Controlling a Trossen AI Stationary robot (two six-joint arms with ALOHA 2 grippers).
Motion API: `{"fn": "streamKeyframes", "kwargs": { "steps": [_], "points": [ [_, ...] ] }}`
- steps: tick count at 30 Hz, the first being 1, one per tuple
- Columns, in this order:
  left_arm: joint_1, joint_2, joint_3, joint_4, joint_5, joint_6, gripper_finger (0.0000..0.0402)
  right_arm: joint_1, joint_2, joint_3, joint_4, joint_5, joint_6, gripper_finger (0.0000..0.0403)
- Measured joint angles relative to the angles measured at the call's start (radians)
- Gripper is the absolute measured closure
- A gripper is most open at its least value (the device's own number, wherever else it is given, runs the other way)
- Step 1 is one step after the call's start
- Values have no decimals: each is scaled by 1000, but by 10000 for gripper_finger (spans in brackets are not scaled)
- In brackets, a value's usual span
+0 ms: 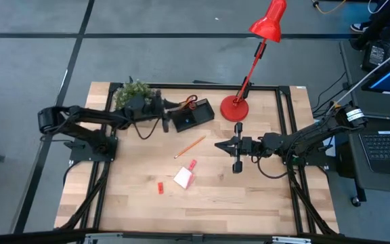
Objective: Pick and place office supplies into organizer
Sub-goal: Put the orange pencil into the black desk organizer
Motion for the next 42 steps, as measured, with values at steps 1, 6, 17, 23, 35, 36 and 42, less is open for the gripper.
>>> {"fn": "streamKeyframes", "kwargs": {
  "steps": [1, 6, 17, 23, 35, 36, 42],
  "points": [
    [-19, -11, 0, 0, 23, -4, 294, 0, 0, 0, 0, 0, 0, 395],
    [-124, -74, 0, -57, 109, 12, 308, 0, 0, 0, -1, 0, 2, 395],
    [-327, -159, 0, -219, 97, 54, 349, 0, 0, 0, -6, 0, 106, 395],
    [-455, -162, 0, -316, -36, 65, 381, 0, 0, 0, 16, 0, 106, 395],
    [-556, -137, 125, -786, -308, -195, 400, 2, 0, 1, 5, 0, 107, 395],
    [-556, -125, 146, -812, -307, -209, 400, 2, 0, 1, 5, 0, 107, 395],
    [-547, -6, 274, -935, -295, -217, 399, 2, 0, 1, -2, 0, 106, 395]
  ]
}}
